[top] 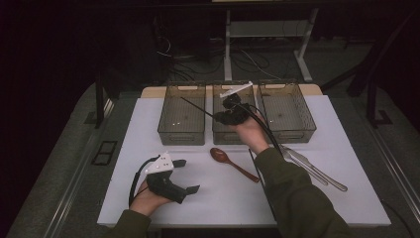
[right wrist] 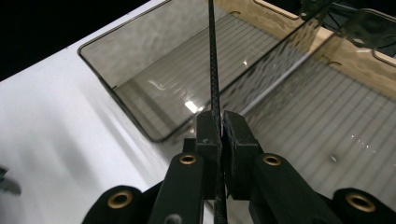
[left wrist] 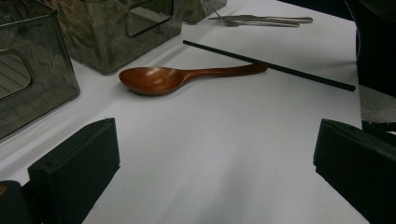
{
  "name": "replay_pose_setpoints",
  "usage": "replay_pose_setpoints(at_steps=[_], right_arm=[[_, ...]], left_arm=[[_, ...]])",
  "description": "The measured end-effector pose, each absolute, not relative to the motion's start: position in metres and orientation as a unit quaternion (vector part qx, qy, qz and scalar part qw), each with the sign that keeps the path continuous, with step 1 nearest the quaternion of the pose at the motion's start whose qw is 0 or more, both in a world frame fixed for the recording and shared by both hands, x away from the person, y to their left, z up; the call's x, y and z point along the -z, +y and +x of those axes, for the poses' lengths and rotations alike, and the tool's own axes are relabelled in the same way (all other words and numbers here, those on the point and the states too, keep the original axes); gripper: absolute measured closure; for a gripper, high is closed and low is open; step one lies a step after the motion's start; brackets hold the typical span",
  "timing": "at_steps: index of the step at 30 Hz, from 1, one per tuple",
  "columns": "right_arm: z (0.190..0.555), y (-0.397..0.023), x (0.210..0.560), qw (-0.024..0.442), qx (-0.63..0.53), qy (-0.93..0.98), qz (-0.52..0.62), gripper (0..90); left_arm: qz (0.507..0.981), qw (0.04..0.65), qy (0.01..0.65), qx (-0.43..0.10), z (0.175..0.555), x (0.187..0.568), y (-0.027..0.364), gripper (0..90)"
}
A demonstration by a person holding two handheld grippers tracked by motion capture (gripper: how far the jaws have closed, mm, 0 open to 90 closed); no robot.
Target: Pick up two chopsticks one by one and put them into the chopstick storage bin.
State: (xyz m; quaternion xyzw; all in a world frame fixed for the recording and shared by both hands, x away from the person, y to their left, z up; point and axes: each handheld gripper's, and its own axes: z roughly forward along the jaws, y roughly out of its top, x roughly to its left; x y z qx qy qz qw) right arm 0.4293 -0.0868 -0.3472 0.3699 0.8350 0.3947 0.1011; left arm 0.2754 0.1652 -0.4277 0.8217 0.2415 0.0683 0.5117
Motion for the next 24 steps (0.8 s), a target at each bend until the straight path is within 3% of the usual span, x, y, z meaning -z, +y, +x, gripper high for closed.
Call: replay_pose_setpoints(at_steps=[24], right_arm=[[0.466,-0.01,0.371,0.089,-0.339,0.851,0.392,84.4]], left_arm=[[0.818,0.521,0.236,-0.063,0.276,0.426,0.163,0.0]])
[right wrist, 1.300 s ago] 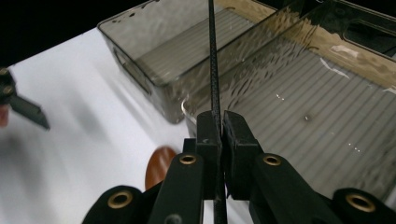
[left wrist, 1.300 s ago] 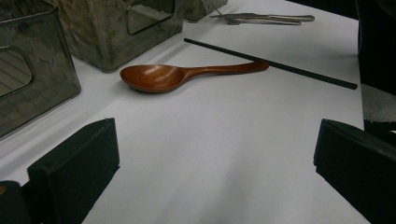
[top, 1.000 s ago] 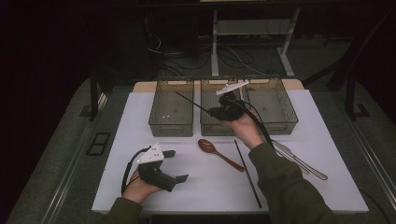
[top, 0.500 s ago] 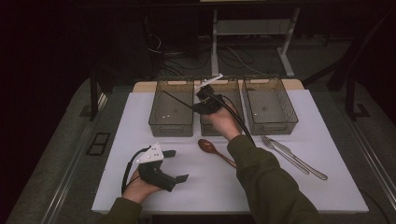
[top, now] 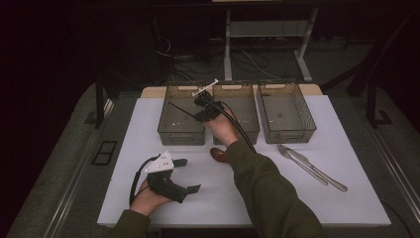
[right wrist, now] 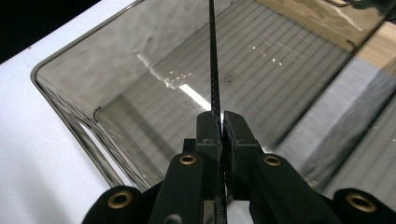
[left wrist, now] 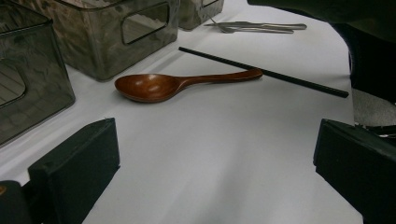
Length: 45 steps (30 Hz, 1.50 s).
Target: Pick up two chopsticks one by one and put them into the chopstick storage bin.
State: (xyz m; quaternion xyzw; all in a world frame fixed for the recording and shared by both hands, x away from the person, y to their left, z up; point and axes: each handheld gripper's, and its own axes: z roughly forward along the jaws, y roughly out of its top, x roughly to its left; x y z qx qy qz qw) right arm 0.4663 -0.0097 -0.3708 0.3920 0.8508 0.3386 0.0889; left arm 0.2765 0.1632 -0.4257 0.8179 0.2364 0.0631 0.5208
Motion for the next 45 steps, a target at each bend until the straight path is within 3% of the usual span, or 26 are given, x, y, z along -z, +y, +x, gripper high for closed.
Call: replay_pose_setpoints(at_steps=[9,26,36,45], right_arm=[[0.467,0.001,0.377,0.081,-0.333,0.857,0.386,82.7],[0.45,-0.029,0.352,0.067,-0.395,0.843,0.359,49.9],[0.421,-0.067,0.344,0.063,-0.417,0.845,0.329,48.3],[0.39,-0.116,0.341,0.078,-0.42,0.841,0.332,53.7]], left_arm=[[0.819,0.52,0.235,-0.062,0.276,0.426,0.163,0.0],[0.819,0.519,0.237,-0.062,0.276,0.426,0.164,0.0],[0.821,0.516,0.237,-0.064,0.276,0.426,0.164,0.0],[0.821,0.514,0.24,-0.063,0.275,0.427,0.163,0.0]])
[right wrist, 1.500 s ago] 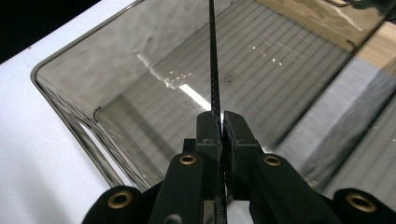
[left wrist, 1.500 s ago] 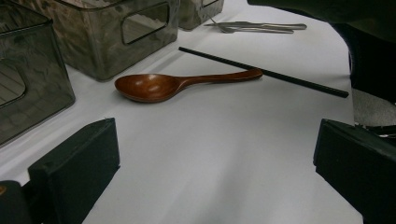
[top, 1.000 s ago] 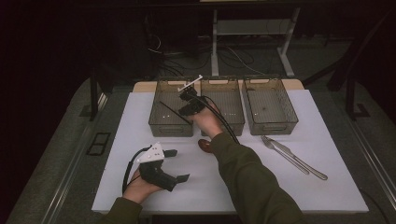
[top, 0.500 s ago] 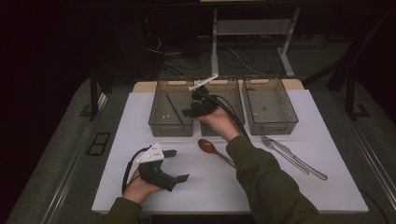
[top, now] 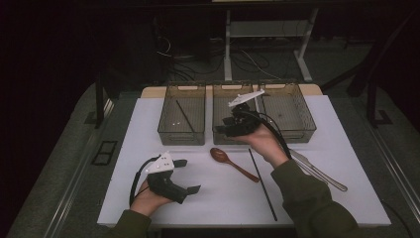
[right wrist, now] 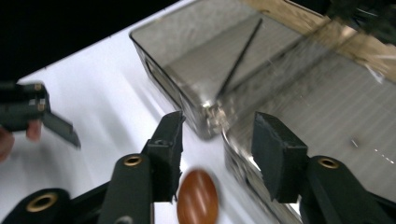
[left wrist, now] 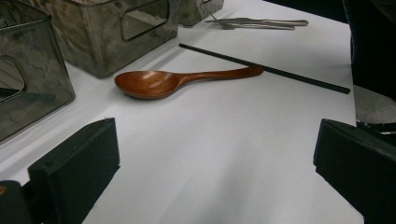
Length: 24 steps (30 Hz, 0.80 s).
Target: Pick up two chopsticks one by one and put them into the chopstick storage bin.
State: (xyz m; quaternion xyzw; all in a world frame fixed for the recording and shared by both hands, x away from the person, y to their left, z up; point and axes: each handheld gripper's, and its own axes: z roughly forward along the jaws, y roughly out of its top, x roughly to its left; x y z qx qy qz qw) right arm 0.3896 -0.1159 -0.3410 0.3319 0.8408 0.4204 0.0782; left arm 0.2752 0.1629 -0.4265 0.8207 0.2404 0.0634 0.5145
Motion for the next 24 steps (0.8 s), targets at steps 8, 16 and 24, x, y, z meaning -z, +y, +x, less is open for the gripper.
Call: replay_pose_setpoints(at_steps=[8,16,24], right_arm=[[0.371,-0.154,0.357,0.096,-0.401,0.84,0.352,60.5],[0.365,-0.174,0.393,0.111,-0.361,0.839,0.392,67.2],[0.373,-0.176,0.428,0.118,-0.325,0.84,0.418,72.8]], left_arm=[[0.822,0.512,0.24,-0.064,0.275,0.427,0.162,0.0],[0.824,0.509,0.241,-0.062,0.276,0.428,0.161,0.0],[0.825,0.507,0.24,-0.062,0.276,0.429,0.162,0.0]])
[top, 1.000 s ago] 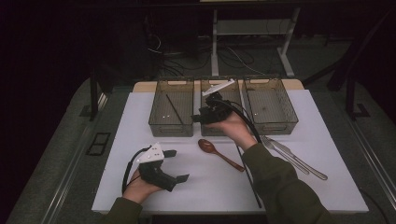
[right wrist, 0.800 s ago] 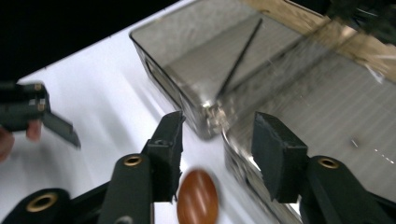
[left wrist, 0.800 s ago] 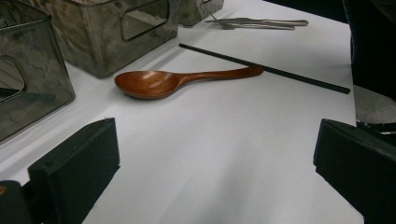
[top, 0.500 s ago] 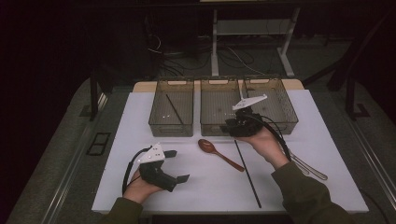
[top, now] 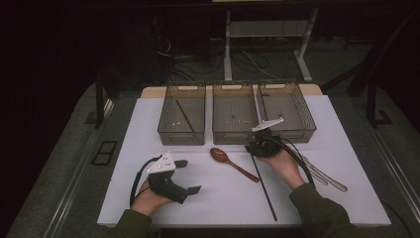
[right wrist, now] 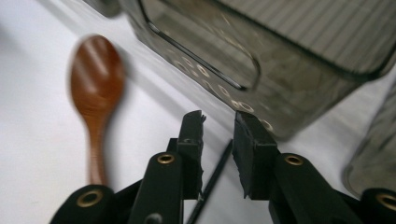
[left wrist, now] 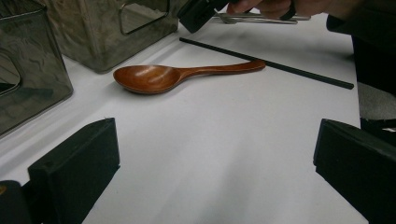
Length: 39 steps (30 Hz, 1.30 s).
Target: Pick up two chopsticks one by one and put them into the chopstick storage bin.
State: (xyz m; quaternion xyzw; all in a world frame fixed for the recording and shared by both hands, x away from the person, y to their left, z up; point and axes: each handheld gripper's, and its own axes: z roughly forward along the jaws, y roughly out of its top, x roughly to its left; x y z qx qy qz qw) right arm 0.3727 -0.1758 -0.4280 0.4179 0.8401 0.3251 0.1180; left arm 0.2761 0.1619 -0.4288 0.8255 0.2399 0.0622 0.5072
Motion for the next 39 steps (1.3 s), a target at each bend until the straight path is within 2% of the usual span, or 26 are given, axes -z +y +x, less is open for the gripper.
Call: replay_pose_setpoints(at_steps=[11,31,35,36,39], right_arm=[[0.378,-0.175,0.443,0.117,-0.312,0.844,0.421,80.1],[0.378,-0.174,0.444,0.121,-0.31,0.85,0.409,85.2],[0.378,-0.175,0.444,0.119,-0.311,0.849,0.41,83.8],[0.378,-0.175,0.444,0.117,-0.313,0.848,0.411,77.1],[0.374,-0.182,0.435,0.115,-0.331,0.843,0.408,73.6]], left_arm=[[0.826,0.506,0.241,-0.062,0.276,0.43,0.163,0.0],[0.826,0.505,0.24,-0.061,0.276,0.43,0.163,0.0],[0.826,0.506,0.24,-0.062,0.276,0.43,0.163,0.0],[0.826,0.506,0.24,-0.061,0.276,0.43,0.163,0.0],[0.825,0.507,0.242,-0.061,0.276,0.429,0.164,0.0]])
